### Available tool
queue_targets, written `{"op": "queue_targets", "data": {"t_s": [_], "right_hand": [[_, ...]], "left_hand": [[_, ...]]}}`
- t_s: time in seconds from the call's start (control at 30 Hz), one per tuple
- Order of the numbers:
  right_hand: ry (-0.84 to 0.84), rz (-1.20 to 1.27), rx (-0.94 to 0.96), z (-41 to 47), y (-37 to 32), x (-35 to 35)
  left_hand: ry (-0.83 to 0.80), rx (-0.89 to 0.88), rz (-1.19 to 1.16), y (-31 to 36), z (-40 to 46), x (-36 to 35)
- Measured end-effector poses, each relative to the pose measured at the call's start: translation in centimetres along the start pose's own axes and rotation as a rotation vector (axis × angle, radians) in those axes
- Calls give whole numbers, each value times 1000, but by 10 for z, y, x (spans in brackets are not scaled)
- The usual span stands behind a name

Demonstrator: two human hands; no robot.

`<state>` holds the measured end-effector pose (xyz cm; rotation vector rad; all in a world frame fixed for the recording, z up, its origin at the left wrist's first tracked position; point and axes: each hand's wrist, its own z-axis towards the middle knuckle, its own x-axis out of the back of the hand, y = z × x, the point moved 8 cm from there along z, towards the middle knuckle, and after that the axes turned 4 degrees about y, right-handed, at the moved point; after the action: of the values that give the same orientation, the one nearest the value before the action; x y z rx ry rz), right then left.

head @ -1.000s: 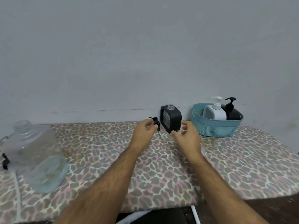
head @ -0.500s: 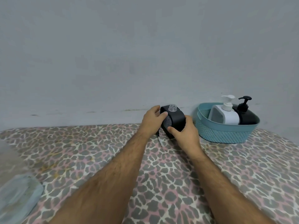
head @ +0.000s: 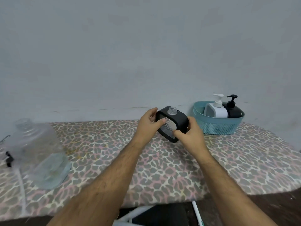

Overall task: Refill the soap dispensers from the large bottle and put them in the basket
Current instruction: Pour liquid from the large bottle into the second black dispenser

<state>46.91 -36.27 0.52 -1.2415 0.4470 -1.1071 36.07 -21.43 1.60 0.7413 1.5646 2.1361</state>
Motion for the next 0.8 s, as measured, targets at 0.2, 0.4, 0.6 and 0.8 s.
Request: {"op": "queue_targets", "data": {"t_s": [0.2, 0.4, 0.6, 0.8], "right_hand": [[-152, 103, -8, -43, -20, -18], [-270, 173, -37, -80, -29, -34], [-319, 187, -65, -99, -30, -48], [-331, 163, -58, -103, -32, -60]], "left_hand": [[2, 7, 18, 4, -54, 41], [-2, 25, 29, -3, -93, 68], [23, 39, 38, -12, -115, 84], [39, 53, 7, -22, -116, 95]]}}
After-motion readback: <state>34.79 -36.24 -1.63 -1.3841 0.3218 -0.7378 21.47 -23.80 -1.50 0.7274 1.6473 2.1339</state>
